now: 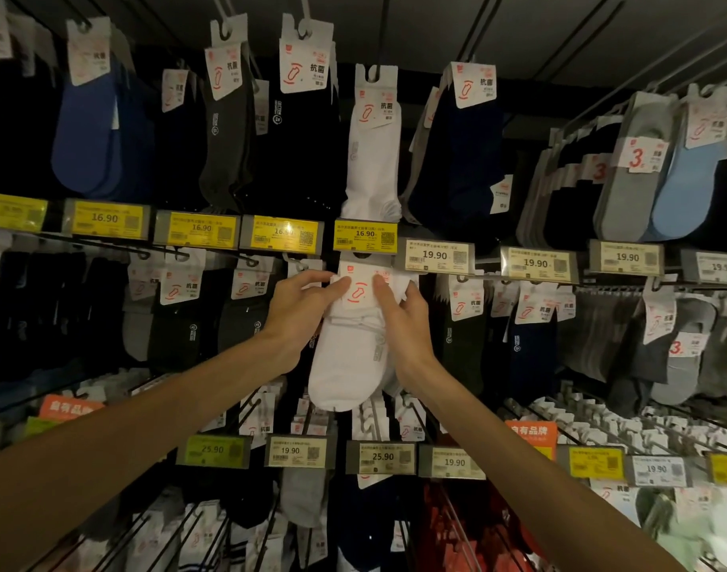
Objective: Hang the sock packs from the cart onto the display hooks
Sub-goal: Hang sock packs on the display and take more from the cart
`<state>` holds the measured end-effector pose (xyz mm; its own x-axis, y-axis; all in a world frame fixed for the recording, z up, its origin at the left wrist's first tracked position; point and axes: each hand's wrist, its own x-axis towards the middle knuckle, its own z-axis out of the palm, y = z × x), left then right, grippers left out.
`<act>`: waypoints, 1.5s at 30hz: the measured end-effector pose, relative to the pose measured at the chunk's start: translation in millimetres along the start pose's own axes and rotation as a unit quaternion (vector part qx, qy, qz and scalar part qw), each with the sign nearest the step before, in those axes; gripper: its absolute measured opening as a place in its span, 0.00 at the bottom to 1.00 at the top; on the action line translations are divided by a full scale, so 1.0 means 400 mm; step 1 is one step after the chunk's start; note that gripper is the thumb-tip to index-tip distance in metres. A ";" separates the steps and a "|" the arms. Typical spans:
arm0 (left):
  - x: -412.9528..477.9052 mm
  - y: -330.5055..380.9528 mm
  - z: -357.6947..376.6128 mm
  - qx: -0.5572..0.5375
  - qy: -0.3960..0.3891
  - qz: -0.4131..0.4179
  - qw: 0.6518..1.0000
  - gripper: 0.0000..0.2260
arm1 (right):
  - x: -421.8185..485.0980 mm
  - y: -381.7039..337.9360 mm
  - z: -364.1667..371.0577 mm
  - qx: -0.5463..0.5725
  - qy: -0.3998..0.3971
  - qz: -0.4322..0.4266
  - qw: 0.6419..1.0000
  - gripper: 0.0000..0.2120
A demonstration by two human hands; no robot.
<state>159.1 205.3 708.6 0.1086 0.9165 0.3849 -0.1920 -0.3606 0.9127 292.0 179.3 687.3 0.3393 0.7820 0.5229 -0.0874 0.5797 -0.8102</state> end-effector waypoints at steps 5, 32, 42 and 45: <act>-0.009 0.001 0.009 -0.013 0.016 0.018 1.000 0.08 | 0.005 0.003 -0.005 0.018 -0.003 0.024 1.000 0.11; 0.081 -0.118 -0.077 0.369 0.014 -0.054 0.928 0.07 | 0.159 0.261 -0.013 -0.783 -0.179 -0.149 0.576 0.36; 0.024 -0.151 -0.150 0.374 -0.048 -0.053 0.925 0.06 | 0.213 0.260 -0.007 -0.773 -0.251 -0.099 0.574 0.39; 0.003 -0.154 -0.176 0.371 -0.052 -0.055 0.926 0.07 | 0.208 0.227 -0.043 -0.750 -0.277 -0.095 0.593 0.39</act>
<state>102.5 240.7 643.2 0.1886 0.9468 0.2607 0.5442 -0.3218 0.7748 328.5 293.1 652.8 -0.1873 0.9312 0.3126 0.9756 0.1393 0.1696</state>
